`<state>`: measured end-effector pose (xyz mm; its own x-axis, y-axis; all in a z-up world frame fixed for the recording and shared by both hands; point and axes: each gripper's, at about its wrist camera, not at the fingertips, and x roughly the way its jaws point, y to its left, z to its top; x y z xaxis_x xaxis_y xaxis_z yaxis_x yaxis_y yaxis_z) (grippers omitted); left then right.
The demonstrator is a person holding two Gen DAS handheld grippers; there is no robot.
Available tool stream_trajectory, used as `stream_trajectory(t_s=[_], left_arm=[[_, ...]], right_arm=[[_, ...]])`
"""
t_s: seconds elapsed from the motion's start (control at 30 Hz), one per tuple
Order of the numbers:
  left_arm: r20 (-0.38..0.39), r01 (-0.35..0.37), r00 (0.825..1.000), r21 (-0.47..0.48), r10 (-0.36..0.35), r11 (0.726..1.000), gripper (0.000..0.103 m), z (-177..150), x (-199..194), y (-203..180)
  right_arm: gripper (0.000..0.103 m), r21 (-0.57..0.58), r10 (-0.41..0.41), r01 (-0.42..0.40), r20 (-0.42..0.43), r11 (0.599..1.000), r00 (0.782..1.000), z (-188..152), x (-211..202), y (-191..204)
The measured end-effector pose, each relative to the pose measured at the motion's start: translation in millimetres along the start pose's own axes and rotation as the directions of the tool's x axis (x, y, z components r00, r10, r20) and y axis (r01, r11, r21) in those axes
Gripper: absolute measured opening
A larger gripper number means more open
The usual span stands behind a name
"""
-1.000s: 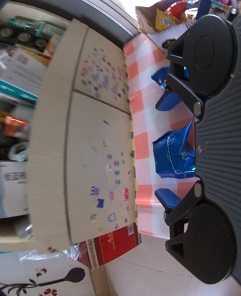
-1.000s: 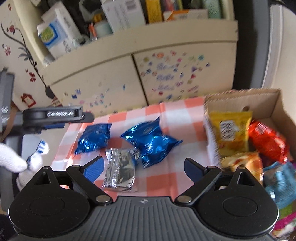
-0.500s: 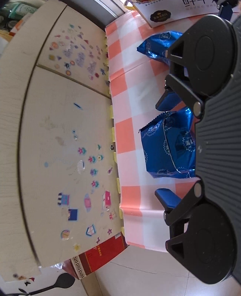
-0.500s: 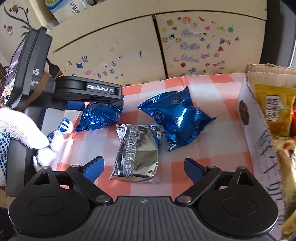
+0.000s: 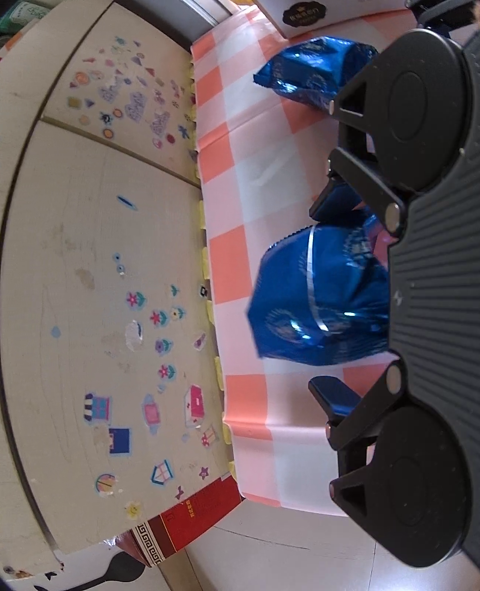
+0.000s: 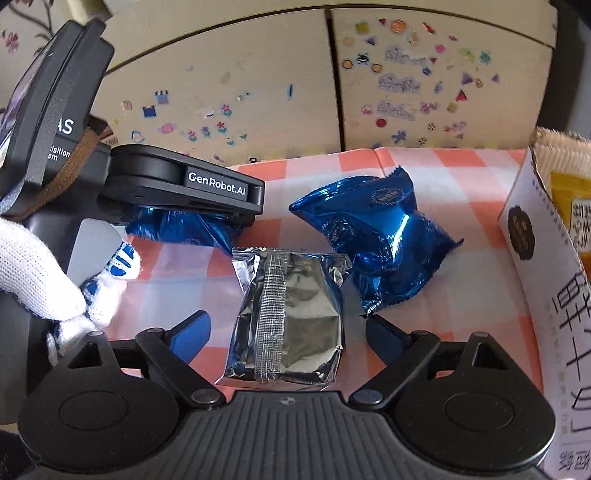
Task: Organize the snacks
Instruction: 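Grasp the silver foil bag with the right gripper while the left grasps a blue foil bag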
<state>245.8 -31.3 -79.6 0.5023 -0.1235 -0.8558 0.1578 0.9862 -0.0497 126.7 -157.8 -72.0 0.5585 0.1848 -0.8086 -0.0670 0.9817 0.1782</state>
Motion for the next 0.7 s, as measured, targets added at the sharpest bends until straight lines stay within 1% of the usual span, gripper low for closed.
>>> stream_trajectory(t_s=[0.07, 0.13, 0.17, 0.2, 0.23, 0.3, 0.4, 0.7], left_arm=[[0.0, -0.009, 1.0, 0.005, 0.009, 1.0, 0.089, -1.8, 1.1, 1.4], [-0.005, -0.016, 1.0, 0.01, 0.016, 1.0, 0.082, -4.2, 2.7, 2.0], [0.006, -0.02, 1.0, 0.015, 0.019, 1.0, 0.08, -5.5, 2.0, 1.6], [0.013, -0.016, 1.0, 0.023, 0.016, 1.0, 0.077, -6.2, 1.3, 0.6], [0.019, -0.011, 1.0, 0.028, 0.011, 1.0, 0.072, -6.5, 0.3, -0.2], [0.026, -0.009, 1.0, 0.034, 0.008, 0.999, 0.067, -7.1, -2.3, -1.2], [0.033, -0.006, 0.999, 0.026, 0.005, 1.0, 0.064, -9.4, -4.9, 0.4], [0.033, -0.005, 0.999, 0.023, 0.004, 1.0, 0.062, -17.5, -11.9, 6.9]], right_arm=[[0.086, -0.018, -0.016, 0.016, 0.001, 1.0, 1.0, 0.4, 0.5, 1.4], [0.077, -0.025, -0.023, 0.023, 0.005, 0.999, 1.0, 0.3, -0.5, 0.7], [0.074, -0.028, -0.023, 0.023, 0.007, 0.999, 1.0, 0.3, -1.4, 0.0], [0.067, -0.029, -0.019, 0.019, 0.008, 0.999, 1.0, 0.3, -2.6, -0.8], [0.066, -0.033, -0.02, 0.021, 0.01, 0.999, 1.0, 0.2, -3.5, -1.0], [0.066, -0.044, -0.019, 0.02, 0.009, 0.999, 1.0, -0.9, -5.0, -1.8], [0.065, -0.05, -0.017, 0.017, 0.005, 0.999, 1.0, -1.1, -6.1, -2.3], [0.065, -0.072, -0.007, 0.008, 0.007, 0.997, 1.0, -0.6, -9.9, 1.2]])
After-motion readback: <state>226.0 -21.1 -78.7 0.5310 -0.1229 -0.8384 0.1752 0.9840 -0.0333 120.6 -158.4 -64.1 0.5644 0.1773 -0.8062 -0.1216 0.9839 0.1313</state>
